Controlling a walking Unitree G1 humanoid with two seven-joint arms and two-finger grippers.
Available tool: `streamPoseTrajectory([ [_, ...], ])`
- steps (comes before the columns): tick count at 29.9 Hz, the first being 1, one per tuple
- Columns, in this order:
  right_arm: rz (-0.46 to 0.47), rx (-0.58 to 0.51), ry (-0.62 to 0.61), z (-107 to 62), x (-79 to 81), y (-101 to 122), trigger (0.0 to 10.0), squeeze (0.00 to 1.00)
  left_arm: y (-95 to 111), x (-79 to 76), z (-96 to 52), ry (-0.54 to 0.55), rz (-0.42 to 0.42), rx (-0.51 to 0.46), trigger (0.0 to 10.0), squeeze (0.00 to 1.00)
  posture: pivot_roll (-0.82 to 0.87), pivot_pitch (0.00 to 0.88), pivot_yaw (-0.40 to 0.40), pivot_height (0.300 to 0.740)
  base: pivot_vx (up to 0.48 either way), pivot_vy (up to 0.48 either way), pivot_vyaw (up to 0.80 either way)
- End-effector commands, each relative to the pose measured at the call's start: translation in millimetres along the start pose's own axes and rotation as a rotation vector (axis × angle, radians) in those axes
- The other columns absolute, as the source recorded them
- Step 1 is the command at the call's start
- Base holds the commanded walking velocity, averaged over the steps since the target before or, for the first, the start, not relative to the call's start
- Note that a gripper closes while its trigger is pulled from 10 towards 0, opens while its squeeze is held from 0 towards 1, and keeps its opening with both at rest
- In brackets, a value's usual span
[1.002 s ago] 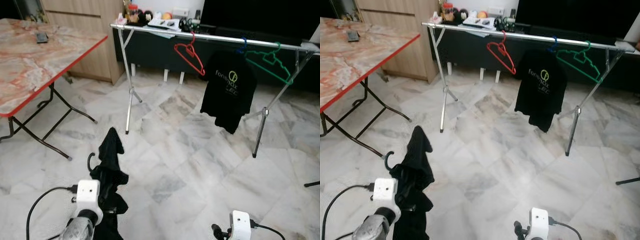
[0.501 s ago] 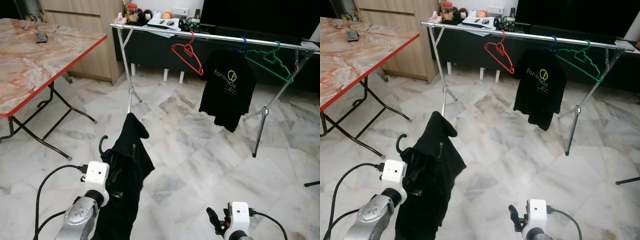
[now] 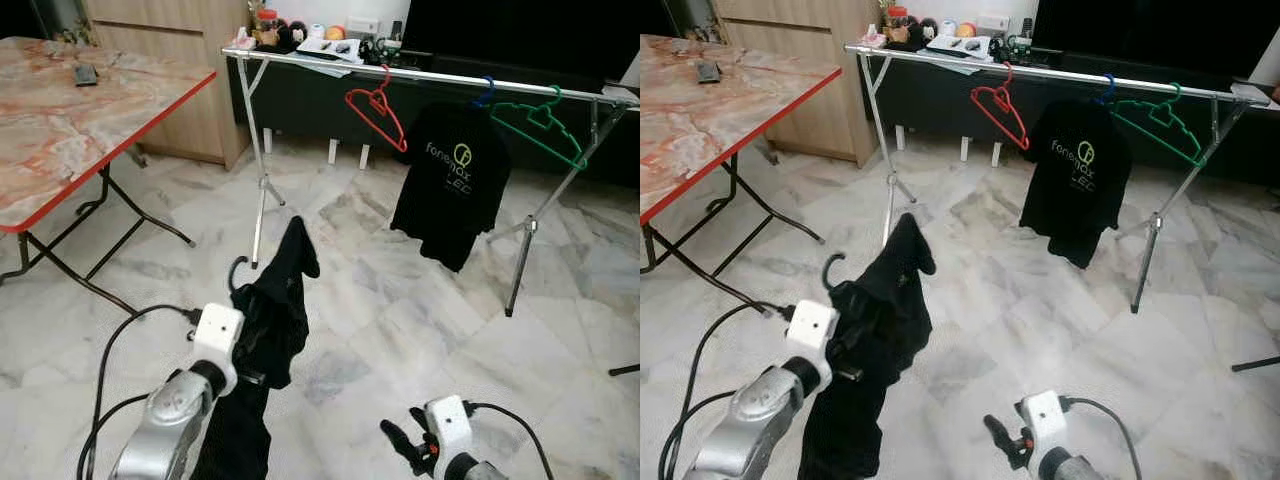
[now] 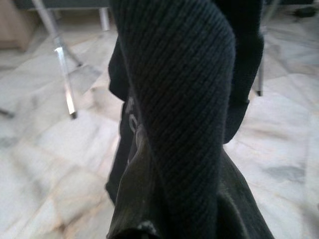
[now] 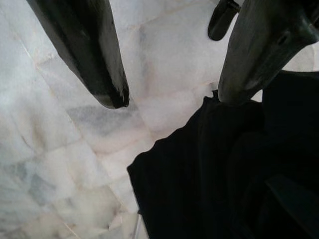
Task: Hang hanger
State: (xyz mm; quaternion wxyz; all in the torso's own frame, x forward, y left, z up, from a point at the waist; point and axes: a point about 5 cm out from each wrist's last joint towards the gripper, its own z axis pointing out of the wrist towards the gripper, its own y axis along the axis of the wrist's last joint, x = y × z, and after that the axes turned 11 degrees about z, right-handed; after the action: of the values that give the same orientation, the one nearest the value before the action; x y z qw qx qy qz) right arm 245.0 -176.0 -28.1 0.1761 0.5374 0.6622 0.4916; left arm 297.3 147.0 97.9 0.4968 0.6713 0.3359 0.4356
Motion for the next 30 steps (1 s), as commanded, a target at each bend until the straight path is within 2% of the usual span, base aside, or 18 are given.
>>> streamPoseTrajectory([
  [1,0.026,-0.013,0.003,-2.7,-1.7,-1,10.0,0.0,17,-2.4,4.8,-0.035,0.05,-0.049,10.0,0.0,0.14,0.064,-0.068,0.74,0.0,0.0,0.0],
  [7,0.026,-0.056,-0.001,-3.0,-2.1,2,10.0,0.0,23,-4.8,9.5,-0.057,0.057,-0.056,10.0,0.0,0.14,0.072,-0.068,0.74,0.0,0.0,0.0],
  [8,-0.001,-0.104,-0.076,-5.1,-6.7,6,10.0,0.0,24,-5.8,10.3,-0.063,0.058,-0.056,10.0,0.0,0.14,0.075,-0.068,0.74,0.0,0.0,0.0],
  [10,0.001,-0.157,-0.163,-8.1,-11.8,9,10.0,0.0,25,-7.0,11.1,-0.068,0.058,-0.057,10.0,0.0,0.14,0.075,-0.068,0.74,0.0,0.0,0.0],
  [11,-0.012,-0.431,-0.117,23.7,4.9,93,10.0,0.0,25,-8.4,12.0,-0.074,0.058,-0.057,10.0,0.0,0.13,0.079,-0.067,0.74,0.0,0.0,0.0],
  [12,-0.012,-0.431,-0.117,23.7,4.9,93,10.0,0.0,25,-8.4,12.0,-0.074,0.058,-0.057,10.0,0.0,0.13,0.079,-0.067,0.74,0.0,0.0,0.0],
  [14,0.053,-0.561,-0.099,32.2,11.5,139,10.0,0.0,26,-10.0,12.6,-0.082,0.058,-0.058,10.0,0.0,0.13,0.083,-0.066,0.74,0.0,0.0,0.0],
  [15,0.063,-0.581,-0.102,31.5,10.6,144,10.0,0.0,26,-10.5,12.6,-0.085,0.059,-0.058,10.0,0.0,0.13,0.084,-0.067,0.74,0.0,0.0,0.0],
  [17,0.015,-0.598,-0.11,30.3,11.1,149,10.0,0.0,25,-11.0,12.3,-0.089,0.06,-0.054,10.0,0.0,0.13,0.087,-0.067,0.74,0.0,0.0,0.0],
  [22,-0.015,-0.579,-0.044,33.1,19.3,146,10.0,0.0,25,-11.1,11.5,-0.094,0.061,-0.051,10.0,0.0,0.13,0.09,-0.07,0.74,0.0,0.0,0.0],
  [25,-0.058,-0.492,0.099,35.8,28.8,135,10.0,0.0,25,-10.6,11.7,-0.097,0.063,-0.049,10.0,0.0,0.13,0.093,-0.07,0.74,0.0,0.0,0.0],
  [26,-0.092,-0.444,0.188,35.2,34.0,128,10.0,0.0,25,-9.6,12.1,-0.099,0.066,-0.049,10.0,0.0,0.13,0.094,-0.071,0.74,0.0,0.0,0.0],
  [29,-0.111,-0.423,0.228,34.5,36.1,125,10.0,0.0,26,-8.9,12.5,-0.099,0.067,-0.049,10.0,0.0,0.12,0.095,-0.07,0.74,0.0,0.0,0.0],
  [30,-0.143,-0.395,0.254,32.7,36.4,119,10.0,0.0,26,-8.1,13.2,-0.1,0.07,-0.05,10.0,0.0,0.12,0.096,-0.069,0.74,0.0,0.0,0.0],
])
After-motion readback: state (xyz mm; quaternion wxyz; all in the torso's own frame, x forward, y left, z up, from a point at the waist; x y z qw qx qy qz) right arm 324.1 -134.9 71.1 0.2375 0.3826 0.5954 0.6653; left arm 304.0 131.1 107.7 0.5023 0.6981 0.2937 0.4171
